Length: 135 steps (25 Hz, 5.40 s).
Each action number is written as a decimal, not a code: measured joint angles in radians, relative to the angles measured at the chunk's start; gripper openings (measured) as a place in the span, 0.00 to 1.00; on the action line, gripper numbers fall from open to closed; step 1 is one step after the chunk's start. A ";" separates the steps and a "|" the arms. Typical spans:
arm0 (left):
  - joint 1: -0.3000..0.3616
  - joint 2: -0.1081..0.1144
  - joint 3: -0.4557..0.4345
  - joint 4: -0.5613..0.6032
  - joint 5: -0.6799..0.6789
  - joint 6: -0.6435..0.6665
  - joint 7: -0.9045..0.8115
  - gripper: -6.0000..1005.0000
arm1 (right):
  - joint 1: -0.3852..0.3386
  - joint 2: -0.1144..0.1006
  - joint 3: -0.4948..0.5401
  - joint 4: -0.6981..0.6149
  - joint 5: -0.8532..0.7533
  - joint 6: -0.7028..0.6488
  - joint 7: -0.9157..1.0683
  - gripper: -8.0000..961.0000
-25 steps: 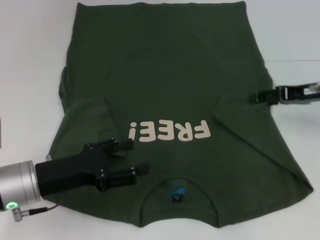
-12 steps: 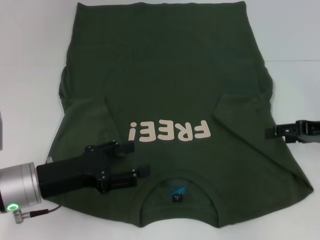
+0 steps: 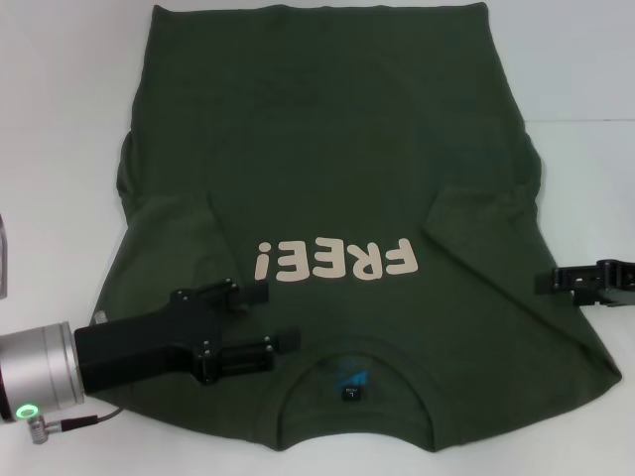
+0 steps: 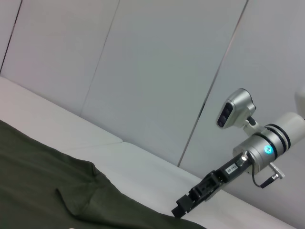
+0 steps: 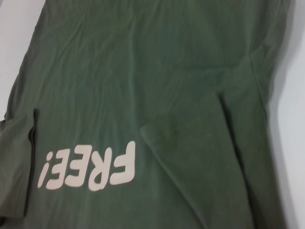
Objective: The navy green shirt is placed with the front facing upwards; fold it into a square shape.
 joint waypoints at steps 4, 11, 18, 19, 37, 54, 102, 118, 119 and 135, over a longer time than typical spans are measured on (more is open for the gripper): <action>0.000 -0.001 0.000 0.000 0.000 0.000 0.001 0.86 | 0.004 0.015 -0.003 0.003 -0.001 0.003 -0.003 0.90; 0.000 -0.001 -0.003 0.000 0.001 0.000 0.005 0.86 | 0.014 0.045 -0.007 -0.003 0.003 -0.002 -0.011 0.90; 0.000 0.000 -0.004 0.000 0.002 0.000 0.005 0.86 | 0.034 0.068 -0.005 -0.004 0.006 -0.015 -0.037 0.90; 0.000 0.000 -0.004 0.000 0.002 0.000 0.005 0.86 | 0.037 0.071 -0.006 -0.004 0.006 -0.016 -0.040 0.90; 0.000 0.001 -0.001 -0.009 -0.001 -0.011 0.007 0.86 | 0.041 0.071 0.007 -0.004 0.006 0.011 -0.047 0.90; 0.000 0.001 -0.006 -0.009 -0.001 -0.011 0.016 0.86 | 0.048 0.090 0.002 0.008 0.001 0.137 -0.043 0.90; 0.154 0.015 -0.214 0.104 0.010 0.021 -0.095 0.86 | 0.004 0.168 -0.037 0.105 0.445 -0.060 -0.631 0.94; 0.196 0.011 -0.266 0.199 0.163 -0.186 -0.270 0.86 | 0.042 0.173 -0.049 0.149 0.501 -0.054 -0.627 0.94; 0.196 0.011 -0.266 0.201 0.167 -0.205 -0.281 0.86 | 0.045 0.173 -0.049 0.151 0.501 -0.054 -0.627 0.94; 0.185 0.004 -0.226 0.199 0.208 -0.249 -0.305 0.86 | 0.050 0.171 -0.049 0.153 0.500 -0.055 -0.627 0.94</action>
